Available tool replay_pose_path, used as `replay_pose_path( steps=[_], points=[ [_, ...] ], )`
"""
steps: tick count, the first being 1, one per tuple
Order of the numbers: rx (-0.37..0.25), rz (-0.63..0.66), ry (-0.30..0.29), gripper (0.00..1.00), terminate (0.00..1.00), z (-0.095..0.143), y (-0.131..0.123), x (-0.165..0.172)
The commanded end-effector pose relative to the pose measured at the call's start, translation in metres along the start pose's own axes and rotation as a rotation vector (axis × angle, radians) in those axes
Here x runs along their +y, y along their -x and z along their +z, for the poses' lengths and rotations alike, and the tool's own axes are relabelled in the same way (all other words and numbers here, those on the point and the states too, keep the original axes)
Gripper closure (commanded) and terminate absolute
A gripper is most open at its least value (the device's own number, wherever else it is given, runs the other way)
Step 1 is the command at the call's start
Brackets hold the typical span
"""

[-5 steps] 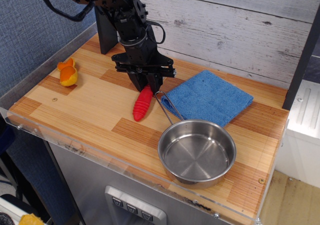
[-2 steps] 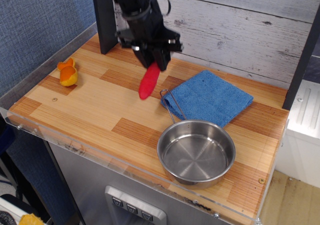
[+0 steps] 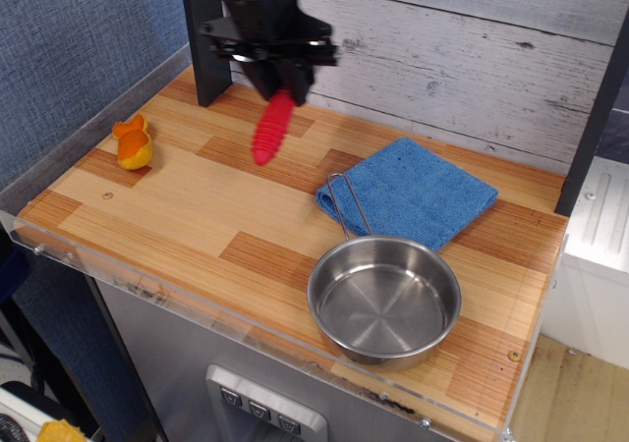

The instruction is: Put the spoon on the right side of the food

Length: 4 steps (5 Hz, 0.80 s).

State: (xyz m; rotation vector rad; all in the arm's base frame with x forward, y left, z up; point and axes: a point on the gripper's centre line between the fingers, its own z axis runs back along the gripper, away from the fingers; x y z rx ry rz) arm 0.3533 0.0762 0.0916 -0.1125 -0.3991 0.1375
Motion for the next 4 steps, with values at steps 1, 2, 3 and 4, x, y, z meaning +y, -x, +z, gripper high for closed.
replay_pose_path(
  steps=[1, 2, 3, 4],
  points=[
    [-0.106, 0.081, -0.069, 1.00, 0.00, 0.026, -0.021, 0.043],
    [-0.089, 0.128, -0.094, 1.00, 0.00, 0.019, -0.023, 0.064],
    [-0.055, 0.152, -0.106, 1.00, 0.00, 0.007, -0.017, 0.077],
    [-0.030, 0.168, -0.120, 1.00, 0.00, -0.003, -0.008, 0.088]
  ],
)
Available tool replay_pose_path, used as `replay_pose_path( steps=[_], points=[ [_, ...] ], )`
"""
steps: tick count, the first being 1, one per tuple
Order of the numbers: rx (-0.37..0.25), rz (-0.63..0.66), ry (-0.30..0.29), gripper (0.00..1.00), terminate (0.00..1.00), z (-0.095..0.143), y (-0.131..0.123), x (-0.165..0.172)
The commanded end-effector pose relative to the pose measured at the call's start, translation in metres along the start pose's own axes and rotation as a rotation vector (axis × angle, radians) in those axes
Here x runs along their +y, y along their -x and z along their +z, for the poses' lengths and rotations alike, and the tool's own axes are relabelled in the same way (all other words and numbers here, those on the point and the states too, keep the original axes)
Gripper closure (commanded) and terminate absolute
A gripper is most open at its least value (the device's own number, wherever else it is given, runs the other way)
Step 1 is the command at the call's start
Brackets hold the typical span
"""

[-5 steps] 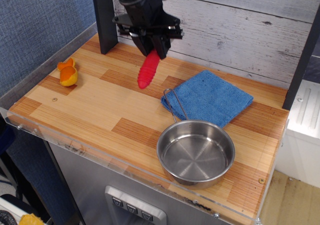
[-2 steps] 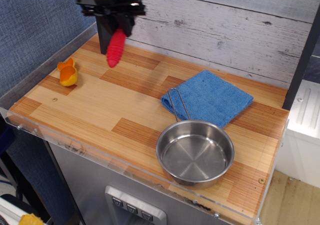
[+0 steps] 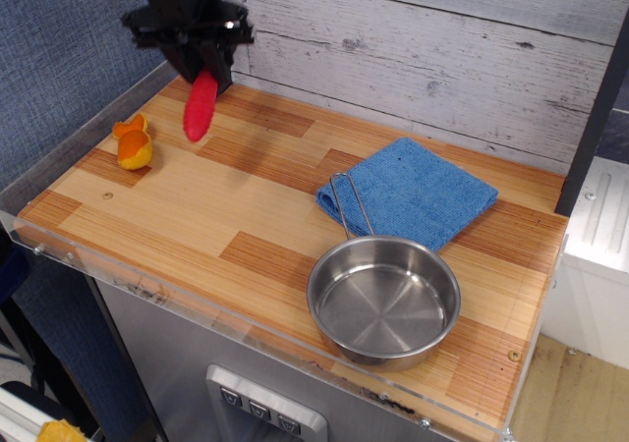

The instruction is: Put the spoon on the right side of the food

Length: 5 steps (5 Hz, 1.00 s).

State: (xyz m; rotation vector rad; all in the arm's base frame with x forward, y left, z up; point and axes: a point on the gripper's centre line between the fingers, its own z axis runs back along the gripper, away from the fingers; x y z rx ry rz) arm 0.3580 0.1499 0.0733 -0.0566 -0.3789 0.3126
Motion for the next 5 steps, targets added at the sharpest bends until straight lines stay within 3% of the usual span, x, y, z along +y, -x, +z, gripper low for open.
replay_pose_path(
  steps=[1, 3, 5],
  points=[
    [-0.019, 0.001, -0.040, 1.00, 0.00, -0.007, 0.000, 0.020],
    [0.036, -0.012, -0.006, 1.00, 0.00, -0.043, 0.012, 0.020],
    [0.041, -0.015, -0.021, 1.00, 0.00, -0.042, 0.012, 0.018]
  ],
)
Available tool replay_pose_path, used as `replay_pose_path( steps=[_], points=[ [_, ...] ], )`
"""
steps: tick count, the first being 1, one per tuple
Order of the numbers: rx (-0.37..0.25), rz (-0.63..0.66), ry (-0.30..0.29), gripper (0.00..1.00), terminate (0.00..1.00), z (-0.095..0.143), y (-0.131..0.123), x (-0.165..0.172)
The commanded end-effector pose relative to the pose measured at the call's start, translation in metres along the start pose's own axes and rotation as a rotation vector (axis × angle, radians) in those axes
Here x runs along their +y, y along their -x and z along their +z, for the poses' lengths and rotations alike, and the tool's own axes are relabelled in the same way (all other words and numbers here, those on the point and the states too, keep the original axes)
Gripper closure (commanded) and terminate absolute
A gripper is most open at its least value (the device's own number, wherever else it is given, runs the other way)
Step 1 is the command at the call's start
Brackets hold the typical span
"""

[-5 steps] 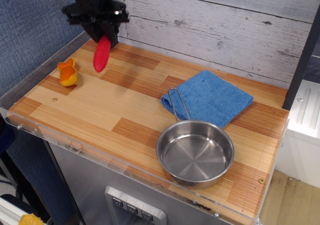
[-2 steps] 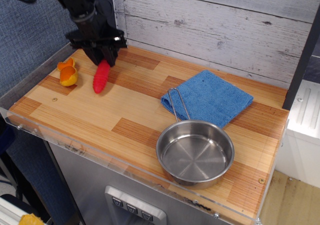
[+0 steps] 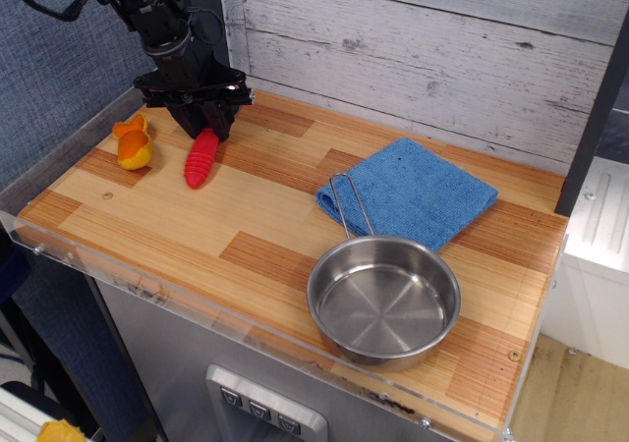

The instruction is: Put the spoon on the right side of the food

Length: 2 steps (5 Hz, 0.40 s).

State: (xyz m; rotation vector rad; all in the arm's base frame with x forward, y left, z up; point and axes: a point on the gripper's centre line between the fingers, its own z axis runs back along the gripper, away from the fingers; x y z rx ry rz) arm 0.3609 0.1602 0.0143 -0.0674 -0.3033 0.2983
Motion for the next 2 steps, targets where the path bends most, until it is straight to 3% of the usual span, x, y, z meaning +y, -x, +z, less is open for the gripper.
replay_pose_path(
  steps=[1, 2],
  points=[
    [-0.038, 0.003, -0.041, 0.00, 0.00, 0.0197, -0.0035, 0.0004],
    [-0.035, 0.000, -0.051, 0.00, 0.00, 0.0285, -0.0068, -0.0008]
  ],
)
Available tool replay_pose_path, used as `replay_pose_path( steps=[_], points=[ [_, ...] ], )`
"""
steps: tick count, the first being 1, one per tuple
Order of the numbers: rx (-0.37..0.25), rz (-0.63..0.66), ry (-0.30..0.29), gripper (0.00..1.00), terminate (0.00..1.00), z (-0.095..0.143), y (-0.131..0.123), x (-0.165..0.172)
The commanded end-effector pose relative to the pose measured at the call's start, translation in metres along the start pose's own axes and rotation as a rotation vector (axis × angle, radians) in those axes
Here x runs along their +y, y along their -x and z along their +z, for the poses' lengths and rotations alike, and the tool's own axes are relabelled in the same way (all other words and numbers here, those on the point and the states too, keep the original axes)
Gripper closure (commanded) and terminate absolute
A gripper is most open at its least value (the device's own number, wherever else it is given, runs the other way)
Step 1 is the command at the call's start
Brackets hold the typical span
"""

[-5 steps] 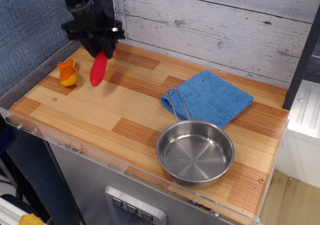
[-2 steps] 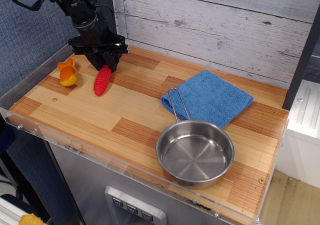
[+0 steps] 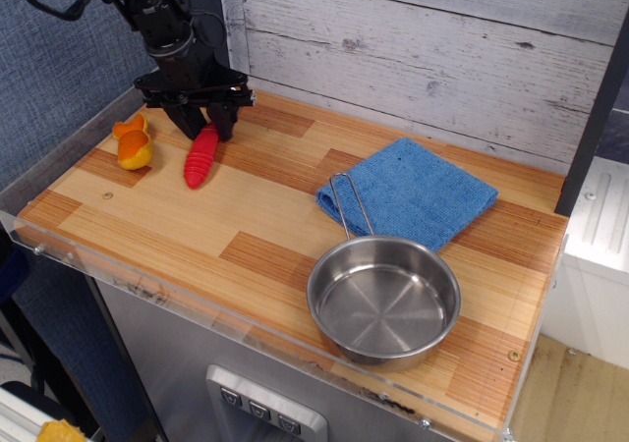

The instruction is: Put the spoon on the right side of the food

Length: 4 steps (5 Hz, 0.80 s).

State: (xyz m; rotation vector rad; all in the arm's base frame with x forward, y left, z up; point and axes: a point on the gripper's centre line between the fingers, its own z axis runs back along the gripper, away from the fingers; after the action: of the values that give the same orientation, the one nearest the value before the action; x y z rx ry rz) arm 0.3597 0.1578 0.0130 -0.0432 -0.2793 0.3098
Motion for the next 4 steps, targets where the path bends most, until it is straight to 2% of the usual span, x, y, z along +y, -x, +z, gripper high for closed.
replay_pose_path(
  steps=[1, 2, 3, 4],
  points=[
    [-0.093, -0.010, -0.038, 0.00, 0.00, 0.045, -0.016, 0.002],
    [-0.134, 0.011, -0.028, 0.00, 0.00, 0.068, -0.023, 0.001],
    [-0.193, -0.004, -0.011, 0.00, 0.00, 0.108, -0.035, -0.007],
    [-0.209, -0.036, 0.009, 0.00, 0.00, 0.128, -0.038, -0.016]
  ],
)
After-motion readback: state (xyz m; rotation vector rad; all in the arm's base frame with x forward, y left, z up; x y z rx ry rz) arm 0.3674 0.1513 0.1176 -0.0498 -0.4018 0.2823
